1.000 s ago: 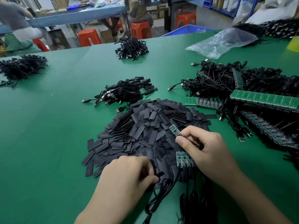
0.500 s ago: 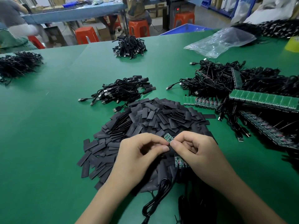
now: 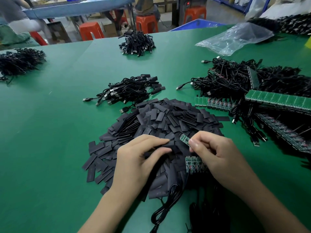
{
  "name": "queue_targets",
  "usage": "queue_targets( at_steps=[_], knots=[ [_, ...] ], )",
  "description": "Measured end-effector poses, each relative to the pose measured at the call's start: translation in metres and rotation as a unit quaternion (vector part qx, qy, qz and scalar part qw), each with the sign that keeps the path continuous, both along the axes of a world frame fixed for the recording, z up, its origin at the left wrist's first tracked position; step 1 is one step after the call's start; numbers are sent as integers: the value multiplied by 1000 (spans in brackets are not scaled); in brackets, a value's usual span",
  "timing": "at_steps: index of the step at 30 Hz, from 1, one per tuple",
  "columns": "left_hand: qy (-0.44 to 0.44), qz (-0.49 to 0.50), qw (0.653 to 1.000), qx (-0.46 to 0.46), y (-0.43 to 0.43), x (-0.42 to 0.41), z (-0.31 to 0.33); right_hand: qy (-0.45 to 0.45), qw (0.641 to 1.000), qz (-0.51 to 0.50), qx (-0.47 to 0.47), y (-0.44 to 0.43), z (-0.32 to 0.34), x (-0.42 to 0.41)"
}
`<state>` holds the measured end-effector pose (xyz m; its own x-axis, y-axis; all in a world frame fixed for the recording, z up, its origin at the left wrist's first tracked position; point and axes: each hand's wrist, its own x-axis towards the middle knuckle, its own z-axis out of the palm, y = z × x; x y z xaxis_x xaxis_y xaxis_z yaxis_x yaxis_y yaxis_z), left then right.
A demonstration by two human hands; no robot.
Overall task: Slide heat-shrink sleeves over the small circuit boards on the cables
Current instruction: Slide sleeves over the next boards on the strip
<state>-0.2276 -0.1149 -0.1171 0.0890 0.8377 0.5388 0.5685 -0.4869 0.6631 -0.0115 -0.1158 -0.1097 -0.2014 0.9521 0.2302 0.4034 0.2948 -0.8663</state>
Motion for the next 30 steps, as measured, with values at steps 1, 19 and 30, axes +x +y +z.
queue_targets(
  at_steps=[1,19,30],
  knots=[
    [-10,2,1000,-8,1,0,0,-16,1000,5,0,0,0,0],
    [-32,-8,999,-27,3,1,0,-25,999,17,-16,-1,3,-3],
    [3,-21,1000,-8,2,-3,0,-70,997,37,-17,-3,1,-3]
  ],
)
